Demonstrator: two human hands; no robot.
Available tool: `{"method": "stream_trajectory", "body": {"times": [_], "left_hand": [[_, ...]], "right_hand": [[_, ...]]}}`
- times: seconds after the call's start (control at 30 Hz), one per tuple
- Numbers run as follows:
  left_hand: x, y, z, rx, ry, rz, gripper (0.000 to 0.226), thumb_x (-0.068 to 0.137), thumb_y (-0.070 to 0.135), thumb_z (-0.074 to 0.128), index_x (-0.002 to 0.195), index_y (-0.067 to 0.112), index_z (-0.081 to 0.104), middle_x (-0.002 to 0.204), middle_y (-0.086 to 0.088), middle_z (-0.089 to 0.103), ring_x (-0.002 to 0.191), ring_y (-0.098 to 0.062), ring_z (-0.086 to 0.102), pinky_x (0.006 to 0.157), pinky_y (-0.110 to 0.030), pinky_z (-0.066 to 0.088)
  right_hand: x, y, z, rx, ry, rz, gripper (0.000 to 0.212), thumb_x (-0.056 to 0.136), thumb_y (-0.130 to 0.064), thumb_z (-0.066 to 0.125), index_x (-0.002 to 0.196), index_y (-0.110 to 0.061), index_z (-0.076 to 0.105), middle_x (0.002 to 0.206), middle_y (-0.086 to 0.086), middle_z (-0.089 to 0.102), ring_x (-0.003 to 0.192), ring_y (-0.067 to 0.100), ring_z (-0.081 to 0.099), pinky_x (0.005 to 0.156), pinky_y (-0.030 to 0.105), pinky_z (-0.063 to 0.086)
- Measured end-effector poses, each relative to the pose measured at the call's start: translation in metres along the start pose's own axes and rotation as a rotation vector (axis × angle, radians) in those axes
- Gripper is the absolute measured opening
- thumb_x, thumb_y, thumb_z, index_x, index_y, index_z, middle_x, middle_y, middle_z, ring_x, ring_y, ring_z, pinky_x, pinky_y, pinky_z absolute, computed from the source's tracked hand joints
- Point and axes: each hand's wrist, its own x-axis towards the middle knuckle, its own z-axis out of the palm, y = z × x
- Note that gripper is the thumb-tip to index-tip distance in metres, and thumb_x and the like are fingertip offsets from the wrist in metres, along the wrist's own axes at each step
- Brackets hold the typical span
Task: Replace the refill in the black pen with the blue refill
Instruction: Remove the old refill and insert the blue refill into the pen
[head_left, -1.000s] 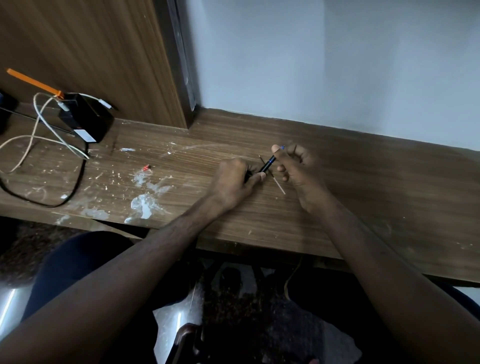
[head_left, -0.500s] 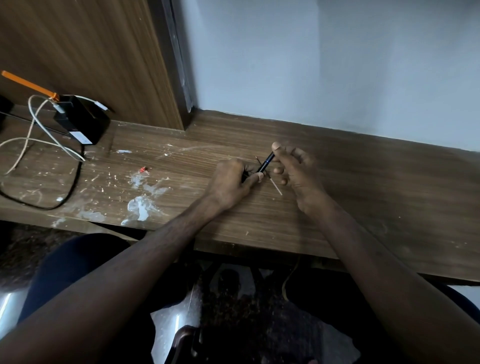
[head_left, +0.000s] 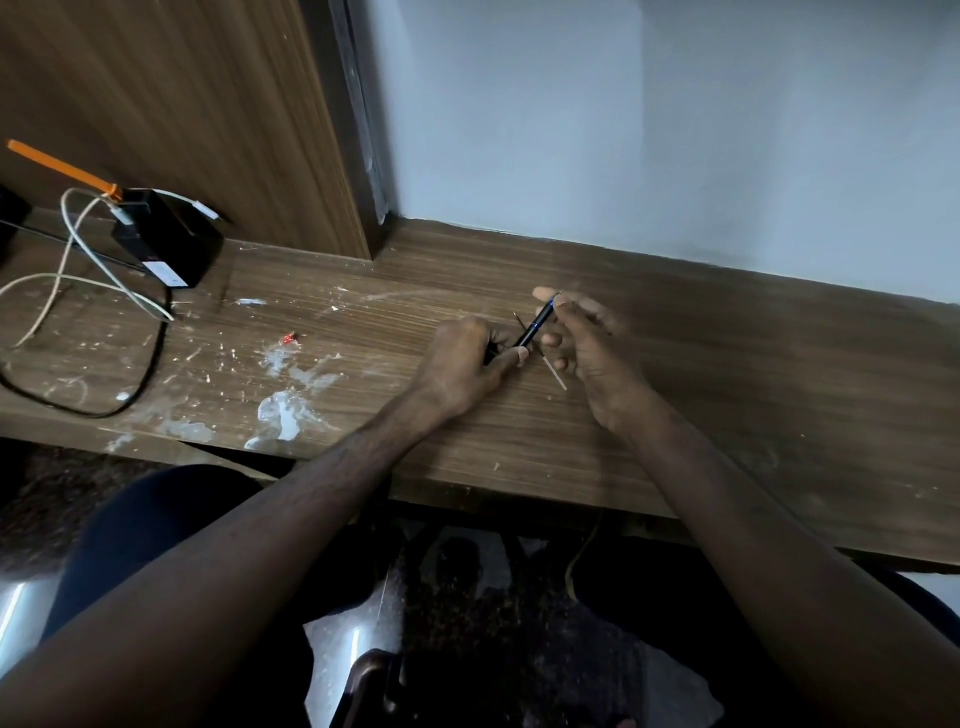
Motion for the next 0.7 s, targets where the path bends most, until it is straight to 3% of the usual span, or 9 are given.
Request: {"method": "stream_trajectory", "body": {"times": [0.07,0.17,0.23,0.3,0.37,0.47,0.57,0.63,0.7], "left_hand": [[-0.0003,-0.0002,-0.0001,-0.01,-0.013,-0.008,0.031,0.101,0.025,0.07,0.079,0.003,0.071,0.071,-0.012,0.072,0.066,-0.025,0.066,0.066,-0.029,0.047],[-0.002,-0.0003,0.001,0.01,-0.031,-0.008,0.032,0.101,0.026,0.069,0.08,0.002,0.071,0.071,-0.012,0.071,0.066,-0.027,0.065,0.062,-0.025,0.043],[-0.003,0.0004,0.001,0.012,-0.033,-0.011,0.032,0.101,0.025,0.068,0.079,0.003,0.071,0.07,-0.012,0.071,0.065,-0.026,0.066,0.06,-0.022,0.041],[-0.0026,0.0003,0.0006,0.016,-0.035,-0.018,0.033,0.102,0.025,0.068,0.077,0.003,0.07,0.069,-0.012,0.072,0.066,-0.027,0.066,0.063,-0.03,0.046],[-0.0016,-0.0002,0.0007,0.016,-0.03,-0.017,0.034,0.101,0.024,0.069,0.075,0.003,0.069,0.069,-0.013,0.072,0.065,-0.028,0.066,0.066,-0.034,0.048],[-0.0014,-0.0011,0.0017,0.013,-0.033,0.002,0.033,0.1,0.025,0.071,0.072,0.008,0.069,0.067,-0.008,0.071,0.061,-0.019,0.064,0.059,-0.019,0.041],[-0.0027,0.0013,0.0034,-0.004,-0.049,0.024,0.03,0.099,0.024,0.072,0.07,0.016,0.069,0.057,0.01,0.061,0.058,0.0,0.059,0.057,-0.008,0.036],[-0.002,0.0008,0.0031,-0.007,-0.056,0.02,0.031,0.099,0.022,0.071,0.069,0.016,0.068,0.056,0.016,0.056,0.058,0.006,0.058,0.058,-0.005,0.037],[-0.0008,-0.0006,0.0025,-0.007,-0.056,-0.002,0.031,0.099,0.023,0.071,0.071,0.012,0.071,0.056,0.014,0.057,0.055,0.004,0.057,0.058,-0.006,0.036]], "right_hand": [[0.0002,0.0015,0.0006,-0.06,0.073,-0.023,0.026,0.099,-0.034,0.073,0.113,-0.013,0.079,0.089,-0.001,0.071,0.065,0.004,0.054,0.051,0.016,0.041],[0.0023,0.0009,-0.0018,-0.135,0.155,-0.029,0.03,0.09,-0.04,0.082,0.097,-0.013,0.074,0.072,-0.007,0.064,0.058,0.002,0.054,0.051,0.017,0.043],[0.0012,-0.0008,-0.0027,-0.099,0.12,0.012,0.032,0.093,-0.044,0.079,0.102,-0.013,0.075,0.077,-0.006,0.068,0.06,0.004,0.054,0.05,0.017,0.041],[-0.0004,-0.001,-0.0021,-0.042,0.054,0.032,0.03,0.1,-0.04,0.07,0.118,-0.016,0.079,0.09,0.004,0.069,0.064,0.007,0.053,0.052,0.021,0.039],[-0.0007,0.0009,-0.0018,-0.048,0.011,-0.005,0.027,0.103,-0.035,0.067,0.121,-0.019,0.079,0.094,0.011,0.063,0.066,0.008,0.049,0.054,0.021,0.037],[0.0022,0.0006,-0.0026,-0.091,0.117,-0.035,0.027,0.093,-0.035,0.08,0.104,-0.011,0.079,0.082,-0.001,0.066,0.062,-0.001,0.054,0.054,0.017,0.042],[0.0038,-0.0006,-0.0059,-0.054,0.137,0.012,0.031,0.088,-0.039,0.085,0.096,-0.013,0.071,0.071,-0.012,0.064,0.056,-0.002,0.054,0.05,0.015,0.043],[0.0021,-0.0013,-0.0052,-0.017,0.069,0.058,0.041,0.094,-0.048,0.076,0.11,-0.01,0.075,0.085,-0.004,0.071,0.061,0.002,0.056,0.051,0.018,0.042],[0.0004,-0.0016,-0.0038,-0.021,0.002,0.061,0.038,0.102,-0.046,0.065,0.124,-0.018,0.077,0.101,-0.001,0.08,0.068,0.004,0.059,0.056,0.021,0.042]]}}
